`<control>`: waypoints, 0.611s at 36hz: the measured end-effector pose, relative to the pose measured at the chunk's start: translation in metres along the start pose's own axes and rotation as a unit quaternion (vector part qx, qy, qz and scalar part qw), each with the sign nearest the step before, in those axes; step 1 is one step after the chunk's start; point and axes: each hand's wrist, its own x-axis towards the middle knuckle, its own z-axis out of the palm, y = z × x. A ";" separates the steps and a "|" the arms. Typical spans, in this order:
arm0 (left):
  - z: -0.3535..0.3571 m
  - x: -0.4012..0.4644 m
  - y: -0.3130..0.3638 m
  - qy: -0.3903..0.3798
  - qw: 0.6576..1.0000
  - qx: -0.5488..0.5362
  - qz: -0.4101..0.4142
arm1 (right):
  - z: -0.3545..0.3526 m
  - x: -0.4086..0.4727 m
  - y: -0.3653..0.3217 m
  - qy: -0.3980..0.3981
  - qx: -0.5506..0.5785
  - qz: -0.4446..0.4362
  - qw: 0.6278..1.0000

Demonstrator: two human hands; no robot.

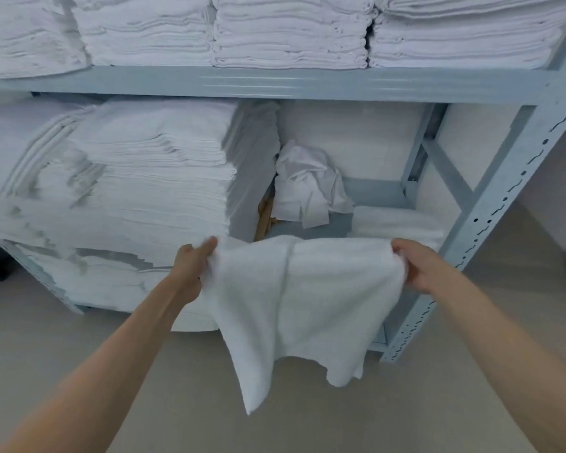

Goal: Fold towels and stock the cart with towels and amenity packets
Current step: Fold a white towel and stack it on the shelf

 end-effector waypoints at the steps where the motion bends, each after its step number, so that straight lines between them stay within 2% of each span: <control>1: -0.009 0.005 -0.001 0.011 1.000 0.009 0.000 | -0.014 0.004 0.003 0.056 0.002 -0.007 0.998; 4: -0.026 0.010 -0.004 0.009 0.999 0.051 0.010 | -0.048 0.011 0.013 0.148 0.024 -0.016 0.989; 8: -0.023 0.012 -0.008 0.005 0.997 0.073 0.032 | -0.063 0.008 0.022 0.160 -0.011 -0.015 0.987; 16: -0.012 0.019 0.008 0.061 0.995 0.066 0.051 | -0.075 0.003 0.005 0.083 -0.036 -0.035 0.995; 22: -0.001 0.019 0.022 0.055 0.993 0.067 0.079 | -0.093 0.007 -0.011 -0.017 -0.085 0.006 0.996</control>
